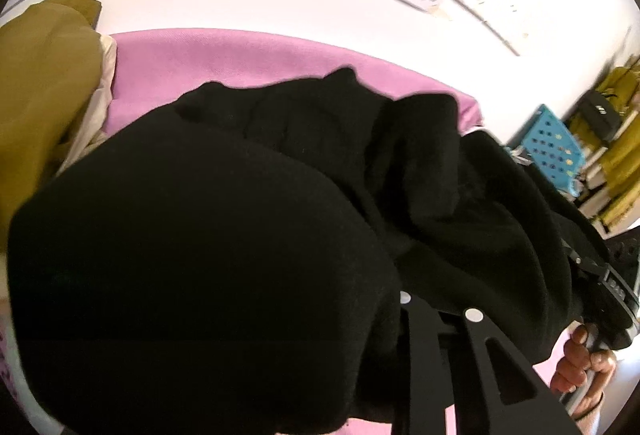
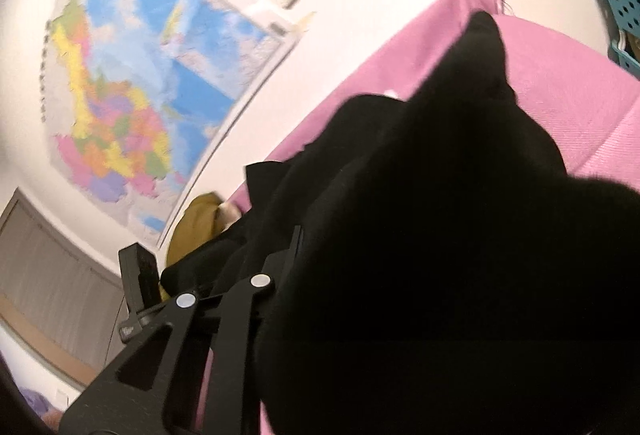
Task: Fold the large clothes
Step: 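Lift the jacket bundle with both grippers and carry it toward the clothing stack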
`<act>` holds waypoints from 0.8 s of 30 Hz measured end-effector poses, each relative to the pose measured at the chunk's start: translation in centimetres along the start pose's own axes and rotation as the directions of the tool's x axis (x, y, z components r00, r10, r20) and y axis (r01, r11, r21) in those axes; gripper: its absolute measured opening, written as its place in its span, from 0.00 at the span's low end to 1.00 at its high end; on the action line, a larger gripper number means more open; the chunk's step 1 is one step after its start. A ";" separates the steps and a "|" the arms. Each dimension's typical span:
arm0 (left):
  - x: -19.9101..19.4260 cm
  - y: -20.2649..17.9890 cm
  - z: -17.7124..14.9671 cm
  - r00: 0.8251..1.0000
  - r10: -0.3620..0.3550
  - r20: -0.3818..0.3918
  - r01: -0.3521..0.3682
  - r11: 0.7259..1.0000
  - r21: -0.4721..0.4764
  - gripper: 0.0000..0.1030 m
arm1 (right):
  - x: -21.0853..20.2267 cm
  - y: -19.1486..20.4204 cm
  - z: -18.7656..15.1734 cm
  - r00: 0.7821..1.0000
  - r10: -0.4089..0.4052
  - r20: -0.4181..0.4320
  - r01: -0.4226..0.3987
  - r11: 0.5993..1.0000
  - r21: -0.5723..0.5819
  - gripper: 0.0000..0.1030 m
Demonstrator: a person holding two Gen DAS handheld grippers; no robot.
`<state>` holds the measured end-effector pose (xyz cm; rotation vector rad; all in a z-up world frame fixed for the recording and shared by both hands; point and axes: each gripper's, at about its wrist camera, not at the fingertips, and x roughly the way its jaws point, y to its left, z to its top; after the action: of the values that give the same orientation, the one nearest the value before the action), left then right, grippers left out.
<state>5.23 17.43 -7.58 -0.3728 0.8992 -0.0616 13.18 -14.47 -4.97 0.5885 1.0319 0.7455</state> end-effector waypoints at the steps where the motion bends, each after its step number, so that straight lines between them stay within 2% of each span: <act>1: -1.1 0.1 -0.6 0.999 -0.032 -0.007 0.032 0.999 -0.005 0.27 | -0.8 0.5 -0.4 1.000 0.010 -0.001 -0.010 1.000 -0.009 0.18; 3: -2.6 0.1 -1.7 0.998 -0.063 -0.007 0.063 0.998 0.012 0.27 | -2.1 0.7 -1.2 0.999 0.046 -0.005 -0.046 0.999 -0.005 0.18; 6: -3.1 0.5 -3.6 0.995 -0.101 -0.028 0.101 0.995 0.014 0.32 | -2.3 0.1 -2.6 0.999 0.011 -0.039 -0.012 1.000 -0.013 0.20; 9: -1.3 1.4 -4.8 0.995 -0.071 -0.073 0.071 0.997 0.002 0.41 | -1.1 -1.6 -3.7 0.996 -0.031 -0.088 0.032 0.999 0.020 0.32; 11: -0.9 1.8 -5.0 0.996 -0.074 -0.059 0.074 0.997 0.002 0.45 | -0.4 -2.3 -4.1 0.995 -0.033 -0.098 0.037 0.999 0.035 0.49; 12: -0.9 1.8 -5.0 0.997 -0.071 -0.042 0.071 0.997 0.012 0.52 | -0.3 -2.6 -4.3 0.995 -0.052 -0.087 0.056 0.997 0.046 0.64; 13: -0.9 1.8 -4.9 0.998 -0.060 -0.030 0.061 0.998 0.018 0.57 | -0.2 -2.9 -4.4 0.995 -0.052 -0.080 0.057 0.997 0.061 0.66; 17: -0.5 1.9 -4.2 0.997 -0.069 -0.019 0.070 0.997 0.025 0.63 | 0.7 -2.8 -4.7 0.997 -0.028 -0.071 0.032 0.998 0.051 0.64; 18: -0.3 2.0 -4.0 0.997 -0.077 -0.017 0.077 0.997 0.018 0.66 | 1.0 -2.8 -4.7 0.997 -0.019 -0.071 0.023 0.998 0.054 0.61; 20: -0.2 1.6 -3.9 0.998 -0.066 -0.012 0.067 0.998 0.006 0.65 | 1.8 -2.7 -4.6 0.996 -0.006 -0.085 0.011 0.998 0.054 0.44; 21: -0.1 1.3 -3.8 0.999 -0.048 -0.010 0.048 0.999 0.004 0.54 | 1.9 -2.6 -4.6 0.996 0.000 -0.088 0.004 0.999 0.053 0.33; 22: -0.1 1.2 -3.7 0.999 -0.045 -0.022 0.045 0.999 0.006 0.46 | 2.0 -2.2 -4.5 0.996 0.006 -0.090 -0.001 0.999 0.047 0.29; 24: -0.6 1.1 -3.6 0.998 -0.062 -0.026 0.062 0.998 -0.007 0.36 | 1.7 -1.2 -4.2 0.996 0.021 -0.085 -0.019 1.000 0.021 0.25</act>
<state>1.93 17.47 -9.54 -0.4065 0.9141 -0.1210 10.15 -13.50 -8.43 0.5890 1.1144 0.7839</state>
